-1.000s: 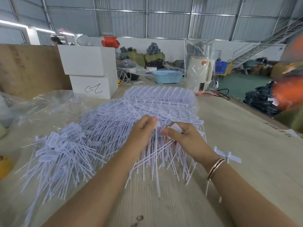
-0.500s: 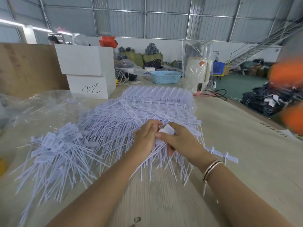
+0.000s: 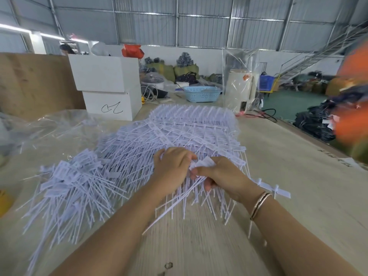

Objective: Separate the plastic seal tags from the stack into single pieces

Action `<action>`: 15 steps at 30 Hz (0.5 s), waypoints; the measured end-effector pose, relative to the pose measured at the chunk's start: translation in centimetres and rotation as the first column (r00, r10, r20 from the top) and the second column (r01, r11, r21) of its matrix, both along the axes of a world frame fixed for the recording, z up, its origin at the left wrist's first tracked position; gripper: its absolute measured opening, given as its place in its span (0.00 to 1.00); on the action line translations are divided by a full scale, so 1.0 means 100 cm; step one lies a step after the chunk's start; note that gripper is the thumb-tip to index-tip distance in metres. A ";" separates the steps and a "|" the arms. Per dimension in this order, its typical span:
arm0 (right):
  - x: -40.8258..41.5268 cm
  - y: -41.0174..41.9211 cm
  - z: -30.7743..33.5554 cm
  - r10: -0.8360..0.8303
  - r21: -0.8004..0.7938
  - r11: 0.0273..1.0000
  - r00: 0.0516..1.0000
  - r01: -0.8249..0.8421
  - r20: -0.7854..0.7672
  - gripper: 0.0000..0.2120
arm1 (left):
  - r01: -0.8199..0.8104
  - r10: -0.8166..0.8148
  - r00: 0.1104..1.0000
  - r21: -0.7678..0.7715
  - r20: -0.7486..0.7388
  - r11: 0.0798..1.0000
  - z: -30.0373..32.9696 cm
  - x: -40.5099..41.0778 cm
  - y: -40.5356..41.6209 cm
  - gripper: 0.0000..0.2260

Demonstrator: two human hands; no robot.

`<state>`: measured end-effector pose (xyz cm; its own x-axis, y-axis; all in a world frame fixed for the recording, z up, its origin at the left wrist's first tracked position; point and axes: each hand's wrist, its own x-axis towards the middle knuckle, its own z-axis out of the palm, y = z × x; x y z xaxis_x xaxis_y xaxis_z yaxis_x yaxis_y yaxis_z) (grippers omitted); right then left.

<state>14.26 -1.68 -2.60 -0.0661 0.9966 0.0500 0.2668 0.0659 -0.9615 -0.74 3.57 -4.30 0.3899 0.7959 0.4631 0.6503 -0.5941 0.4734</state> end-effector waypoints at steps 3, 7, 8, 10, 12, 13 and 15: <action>0.001 0.002 -0.003 -0.034 0.005 0.999 0.999 0.034 0.002 0.16 | -0.036 0.061 0.983 0.145 -0.172 0.989 -0.001 0.000 -0.002 0.10; -0.004 0.001 -0.006 -0.024 0.002 1.000 0.998 0.024 0.058 0.15 | 0.011 0.045 0.977 0.259 -0.209 0.966 0.000 -0.007 0.000 0.08; -0.005 0.001 -0.006 -0.028 0.011 1.000 0.997 0.027 0.071 0.15 | 0.007 0.052 0.977 0.275 -0.207 0.962 0.000 -0.008 0.001 0.08; -0.008 0.002 -0.007 -0.061 0.031 0.998 0.996 0.059 0.063 0.15 | 0.001 0.040 0.988 0.261 -0.151 0.965 0.000 -0.010 0.001 0.09; -0.012 0.005 -0.008 -0.108 0.059 0.993 0.994 0.107 0.027 0.16 | -0.010 0.021 0.998 0.184 -0.053 0.983 0.002 -0.010 0.000 0.11; -0.013 0.006 -0.008 -0.132 0.077 0.988 0.991 0.131 0.005 0.18 | -0.015 0.016 1.000 0.132 -0.001 0.991 0.003 -0.009 0.000 0.13; -0.016 0.006 -0.010 -0.166 0.138 0.977 0.986 0.165 -0.005 0.21 | -0.003 0.002 0.993 0.011 0.117 1.000 0.007 -0.007 -0.001 0.16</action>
<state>12.66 -1.11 -3.58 0.0982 0.9773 0.1875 0.2917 0.1518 -0.9444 -1.48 3.47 -3.65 0.3307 0.7911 0.5146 0.5921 -0.5985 0.5396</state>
